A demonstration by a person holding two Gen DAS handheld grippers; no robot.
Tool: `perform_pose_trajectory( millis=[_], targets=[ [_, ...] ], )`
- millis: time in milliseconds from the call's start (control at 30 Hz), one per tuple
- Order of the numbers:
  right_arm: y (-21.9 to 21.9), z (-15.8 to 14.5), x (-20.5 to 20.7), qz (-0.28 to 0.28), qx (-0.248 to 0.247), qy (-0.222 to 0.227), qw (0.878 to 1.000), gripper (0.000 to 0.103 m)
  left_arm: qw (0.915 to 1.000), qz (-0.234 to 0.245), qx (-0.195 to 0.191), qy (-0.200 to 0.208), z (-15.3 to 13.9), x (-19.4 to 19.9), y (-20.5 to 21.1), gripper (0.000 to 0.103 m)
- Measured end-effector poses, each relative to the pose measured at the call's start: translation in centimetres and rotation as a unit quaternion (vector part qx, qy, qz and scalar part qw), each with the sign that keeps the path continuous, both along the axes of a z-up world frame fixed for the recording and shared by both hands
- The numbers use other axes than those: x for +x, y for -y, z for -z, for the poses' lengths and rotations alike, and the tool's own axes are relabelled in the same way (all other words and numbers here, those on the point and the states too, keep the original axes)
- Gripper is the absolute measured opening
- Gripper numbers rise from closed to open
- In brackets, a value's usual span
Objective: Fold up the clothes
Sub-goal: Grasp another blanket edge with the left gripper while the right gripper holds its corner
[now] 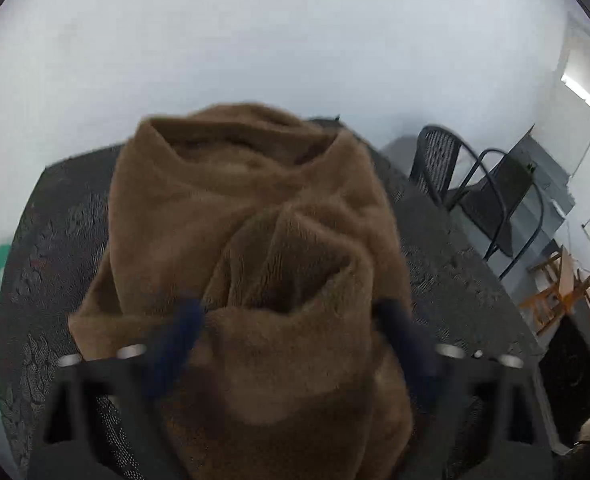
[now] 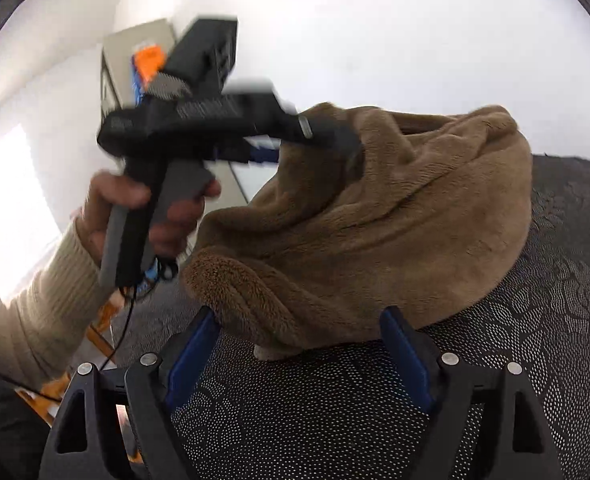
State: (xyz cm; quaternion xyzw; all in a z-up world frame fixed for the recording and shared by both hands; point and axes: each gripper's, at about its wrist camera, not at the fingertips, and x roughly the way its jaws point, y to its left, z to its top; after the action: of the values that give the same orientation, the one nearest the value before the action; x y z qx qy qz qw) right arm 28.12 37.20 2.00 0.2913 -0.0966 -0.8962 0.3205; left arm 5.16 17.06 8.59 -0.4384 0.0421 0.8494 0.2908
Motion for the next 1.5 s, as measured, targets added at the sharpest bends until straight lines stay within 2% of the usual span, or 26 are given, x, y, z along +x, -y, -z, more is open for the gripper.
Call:
perform_pose_trajectory(
  millis=[67, 167, 233, 333, 400, 533, 633, 733, 767, 833, 900, 967, 1000, 1100, 1267, 1367, 1467, 1500],
  targets=[
    [-0.8, 0.3, -0.2, 0.011, -0.011, 0.007, 1.0, 0.084, 0.9997, -0.017, -0.002, 0.016, 1.0, 0.3, 0.4, 0.023],
    [-2.2, 0.6, -1.0, 0.025, -0.029, 0.019, 0.999, 0.084, 0.9992, -0.038, 0.017, 0.002, 0.8, 1.8, 1.9, 0.02],
    [-4.1, 0.7, -1.8, 0.038, -0.04, 0.032, 0.998, 0.084, 0.9984, -0.041, 0.031, -0.022, 0.0, 3.7, 3.1, 0.019],
    [-5.6, 1.0, -2.7, 0.055, -0.061, 0.055, 0.995, 0.084, 0.9968, -0.013, 0.05, -0.061, -1.3, 7.5, 4.3, 0.019],
    [-5.9, 1.1, -3.4, 0.069, -0.079, 0.072, 0.992, 0.084, 0.9956, 0.01, 0.048, -0.08, -1.3, 9.5, 4.3, 0.019],
    [-7.2, 1.8, -4.3, 0.093, -0.093, 0.094, 0.987, 0.084, 0.9953, 0.024, 0.06, -0.072, -0.3, 11.6, 5.1, 0.019],
    [-6.4, 1.9, -4.9, 0.093, -0.088, 0.094, 0.987, 0.084, 0.9953, 0.025, 0.068, -0.064, 0.7, 12.3, 5.7, 0.02],
    [-6.2, 1.8, -5.4, 0.091, -0.084, 0.093, 0.988, 0.084, 0.9956, 0.006, 0.078, -0.051, 1.1, 12.8, 6.5, 0.027],
    [-6.2, 1.9, -5.5, 0.092, -0.084, 0.095, 0.988, 0.084, 0.9955, 0.0, 0.083, -0.046, 1.2, 12.9, 6.8, 0.032],
    [-6.3, 2.1, -5.6, 0.094, -0.085, 0.098, 0.987, 0.085, 0.9951, -0.014, 0.084, -0.049, 0.8, 13.1, 7.4, 0.047],
    [-6.4, 2.6, -5.5, 0.095, -0.088, 0.101, 0.986, 0.085, 0.9946, -0.029, 0.077, -0.063, 0.0, 13.6, 8.5, 0.071],
    [-6.1, 1.8, -4.2, 0.095, -0.09, 0.1, 0.986, 0.085, 0.9934, -0.043, 0.069, -0.082, -0.9, 14.0, 8.7, 0.078],
    [-6.1, 1.7, -4.1, 0.096, -0.091, 0.1, 0.986, 0.085, 0.9927, -0.047, 0.067, -0.088, -1.4, 14.1, 8.7, 0.08],
    [-6.2, 1.7, -3.8, 0.101, -0.095, 0.1, 0.985, 0.095, 0.9921, -0.055, 0.057, -0.097, -2.7, 14.0, 8.2, 0.081],
    [-6.1, 1.6, -3.7, 0.099, -0.103, 0.095, 0.985, 0.096, 0.9937, -0.045, 0.018, -0.101, -3.5, 12.7, 5.6, 0.082],
    [-6.4, 1.5, -3.6, 0.102, -0.108, 0.092, 0.985, 0.096, 0.9967, -0.045, 0.01, -0.067, -2.5, 10.5, 4.4, 0.082],
    [-6.7, 1.4, -3.4, 0.108, -0.113, 0.09, 0.984, 0.096, 0.9977, -0.053, 0.038, -0.016, -0.6, 8.0, 3.5, 0.08],
    [-6.7, 1.4, -3.4, 0.109, -0.113, 0.09, 0.983, 0.096, 0.997, -0.056, 0.054, -0.001, -0.1, 8.0, 3.7, 0.065]
  ],
)
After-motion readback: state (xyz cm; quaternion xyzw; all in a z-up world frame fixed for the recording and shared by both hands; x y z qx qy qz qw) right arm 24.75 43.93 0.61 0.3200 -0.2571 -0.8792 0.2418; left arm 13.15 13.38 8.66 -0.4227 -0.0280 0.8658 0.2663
